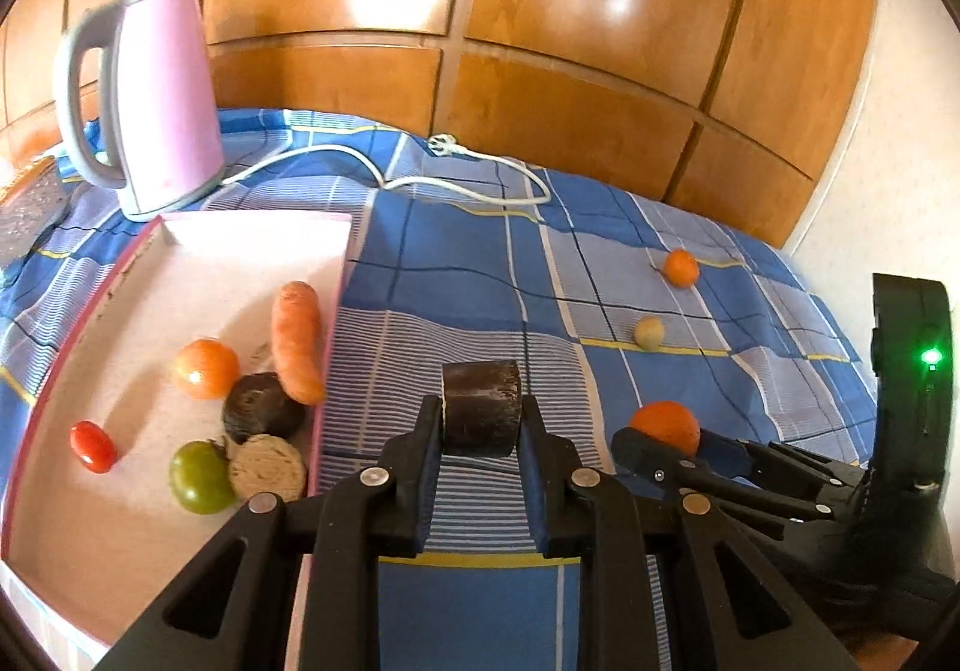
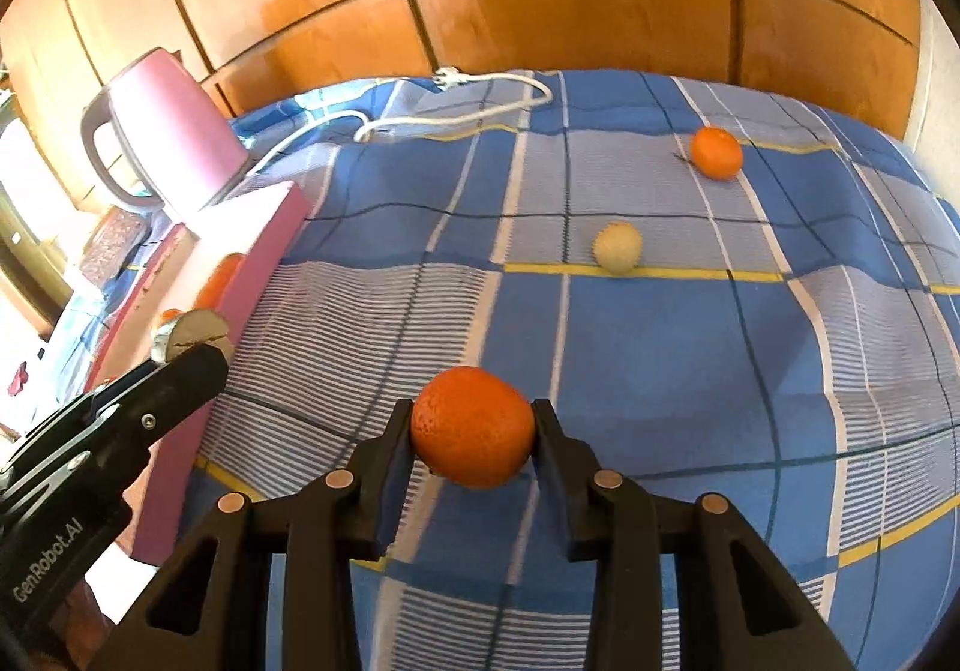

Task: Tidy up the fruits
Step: 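Carry dark piece and orange in both tools over the tray, then open left tool to drop dark piece while right tool releases orange in tray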

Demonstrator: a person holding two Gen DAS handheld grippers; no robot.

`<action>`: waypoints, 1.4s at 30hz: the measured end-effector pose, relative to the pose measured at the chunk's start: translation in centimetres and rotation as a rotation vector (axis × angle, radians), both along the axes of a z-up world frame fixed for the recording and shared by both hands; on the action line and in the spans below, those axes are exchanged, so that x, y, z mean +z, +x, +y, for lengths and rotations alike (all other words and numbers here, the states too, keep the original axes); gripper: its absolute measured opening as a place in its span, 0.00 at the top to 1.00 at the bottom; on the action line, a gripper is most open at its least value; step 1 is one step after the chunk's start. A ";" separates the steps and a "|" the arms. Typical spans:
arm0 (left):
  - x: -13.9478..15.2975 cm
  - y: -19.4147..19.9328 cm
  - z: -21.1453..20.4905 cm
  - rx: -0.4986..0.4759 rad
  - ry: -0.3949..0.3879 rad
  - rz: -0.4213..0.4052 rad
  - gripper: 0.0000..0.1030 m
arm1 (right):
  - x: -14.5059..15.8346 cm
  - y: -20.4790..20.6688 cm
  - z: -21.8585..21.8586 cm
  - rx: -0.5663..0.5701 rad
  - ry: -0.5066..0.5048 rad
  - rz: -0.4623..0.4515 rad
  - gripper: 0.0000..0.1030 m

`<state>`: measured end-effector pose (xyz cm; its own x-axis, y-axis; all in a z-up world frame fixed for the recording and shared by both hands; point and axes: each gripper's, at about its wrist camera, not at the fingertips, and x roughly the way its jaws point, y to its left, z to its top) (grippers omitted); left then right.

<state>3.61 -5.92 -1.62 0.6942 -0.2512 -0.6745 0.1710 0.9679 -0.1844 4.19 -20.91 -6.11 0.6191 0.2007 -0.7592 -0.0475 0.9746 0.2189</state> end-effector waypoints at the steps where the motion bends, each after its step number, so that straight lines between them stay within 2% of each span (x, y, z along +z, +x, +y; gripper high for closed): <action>1: 0.1 0.0 0.4 0.008 -0.002 0.000 0.77 | 0.1 0.0 0.2 0.005 0.002 -0.003 0.63; 9: 0.6 0.0 3.3 0.074 -0.019 -0.005 0.77 | 1.4 0.2 2.8 0.083 0.031 -0.013 0.63; 21: 1.0 0.9 12.3 0.266 -0.030 -0.012 0.77 | 3.0 1.8 8.3 0.233 0.074 -0.011 0.63; 26: 0.9 1.5 14.8 0.313 -0.026 -0.006 0.76 | 4.1 2.9 11.4 0.306 0.067 -0.031 0.63; 35: 0.8 2.0 16.7 0.362 -0.019 -0.007 0.76 | 5.1 5.4 15.4 0.356 0.077 -0.052 0.63; 42: 0.6 1.5 17.1 0.395 -0.014 -0.002 0.75 | 4.3 6.1 16.8 0.367 0.072 -0.035 0.61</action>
<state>5.12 11.15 -1.05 0.7407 0.0263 -0.6714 -0.2136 0.9566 -0.1982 10.25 -4.12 -1.83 0.5212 0.4663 -0.7148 -0.3993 0.8734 0.2787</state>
